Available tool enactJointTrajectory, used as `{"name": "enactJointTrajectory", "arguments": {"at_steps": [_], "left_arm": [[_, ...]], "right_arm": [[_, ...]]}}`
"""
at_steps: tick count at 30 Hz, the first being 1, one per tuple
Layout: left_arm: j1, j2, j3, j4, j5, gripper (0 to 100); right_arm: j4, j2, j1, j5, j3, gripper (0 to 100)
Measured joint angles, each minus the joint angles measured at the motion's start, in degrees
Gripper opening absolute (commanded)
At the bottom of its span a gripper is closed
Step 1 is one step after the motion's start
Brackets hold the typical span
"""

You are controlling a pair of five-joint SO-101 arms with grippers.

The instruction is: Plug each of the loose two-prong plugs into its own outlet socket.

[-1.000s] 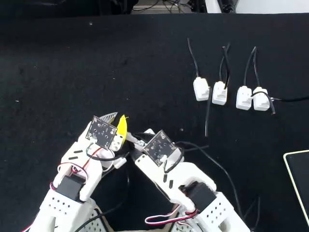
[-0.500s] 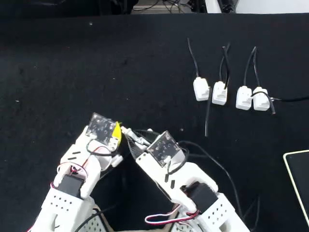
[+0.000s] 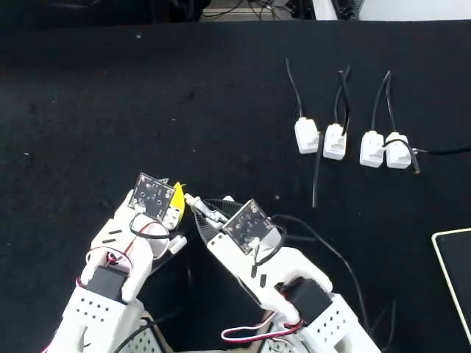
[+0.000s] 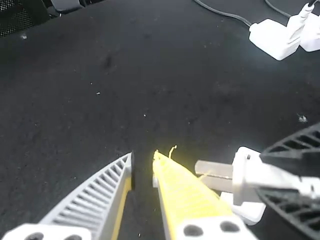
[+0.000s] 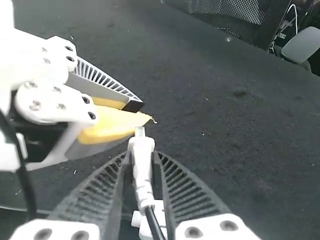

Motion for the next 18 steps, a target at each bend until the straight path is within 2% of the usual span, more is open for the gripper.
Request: {"name": "enactJointTrajectory", "arguments": {"at_steps": [7, 13, 18], "left_arm": [[-0.6, 0.0, -0.1, 0.0, 0.0, 8], [-3.3, 0.0, -1.9, 0.0, 6.7, 8], [-3.0, 0.0, -1.9, -1.1, 6.2, 8]], "right_arm": [[1.8, 0.0, 0.0, 2.4, 0.0, 1.1], [3.2, 0.0, -1.1, 2.9, 0.0, 1.1], [3.3, 0.0, -1.7, 2.8, 0.0, 1.1]]}}
